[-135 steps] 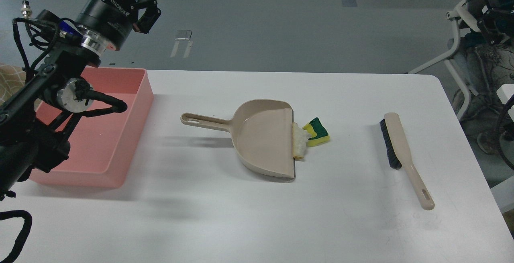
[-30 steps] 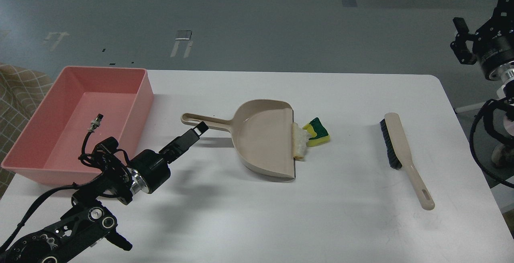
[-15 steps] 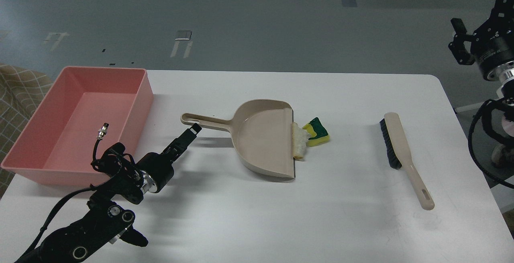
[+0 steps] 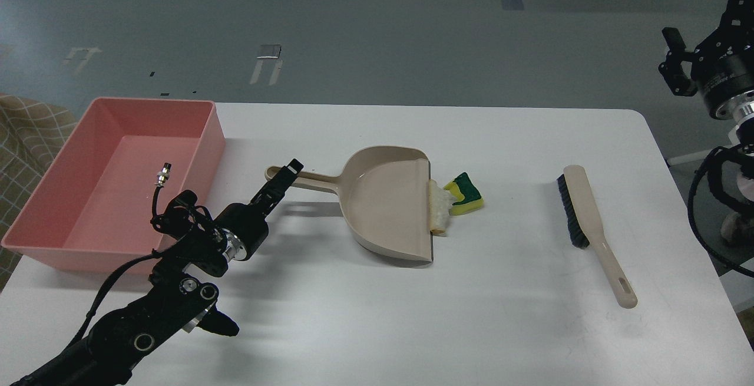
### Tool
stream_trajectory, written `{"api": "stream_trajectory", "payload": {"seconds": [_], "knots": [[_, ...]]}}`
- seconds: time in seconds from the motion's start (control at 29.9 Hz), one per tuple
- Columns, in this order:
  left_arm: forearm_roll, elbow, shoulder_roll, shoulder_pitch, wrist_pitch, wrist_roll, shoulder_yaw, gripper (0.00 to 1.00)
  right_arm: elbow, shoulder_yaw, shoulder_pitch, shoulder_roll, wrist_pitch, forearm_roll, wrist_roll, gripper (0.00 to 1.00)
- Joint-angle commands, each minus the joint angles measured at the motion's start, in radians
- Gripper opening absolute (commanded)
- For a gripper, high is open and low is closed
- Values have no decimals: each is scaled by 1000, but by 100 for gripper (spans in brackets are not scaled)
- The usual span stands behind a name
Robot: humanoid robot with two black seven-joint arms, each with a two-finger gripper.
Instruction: Sweep and dump garbage into bin
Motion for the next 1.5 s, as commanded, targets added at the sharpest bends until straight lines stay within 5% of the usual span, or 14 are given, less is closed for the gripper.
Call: {"api": "stream_trajectory", "payload": {"seconds": [0.0, 0.27, 0.37, 0.43, 0.47, 0.94, 1.47], "knots": [[-2, 19, -10, -11, -4, 12, 0, 87, 0, 0, 2, 1, 0, 0, 0, 100], [-43, 19, -23, -26, -10, 46, 0, 51, 0, 0, 2, 0, 0, -9, 0, 100], [-45, 19, -24, -28, -10, 60, 0, 32, 0, 0, 2, 0, 0, -11, 0, 100], [-45, 19, -24, -28, -10, 67, 0, 7, 0, 0, 2, -2, 0, -11, 0, 100], [-45, 19, -24, -28, -10, 69, 0, 2, 0, 0, 2, -2, 0, -11, 0, 100], [-38, 14, -10, -67, 42, 64, -1, 0, 41, -78, -15, -80, 12, -81, -40, 100], [-8, -1, 85, -106, 99, 55, 0, 0, 416, -576, -164, -620, 14, -250, -51, 100]]}}
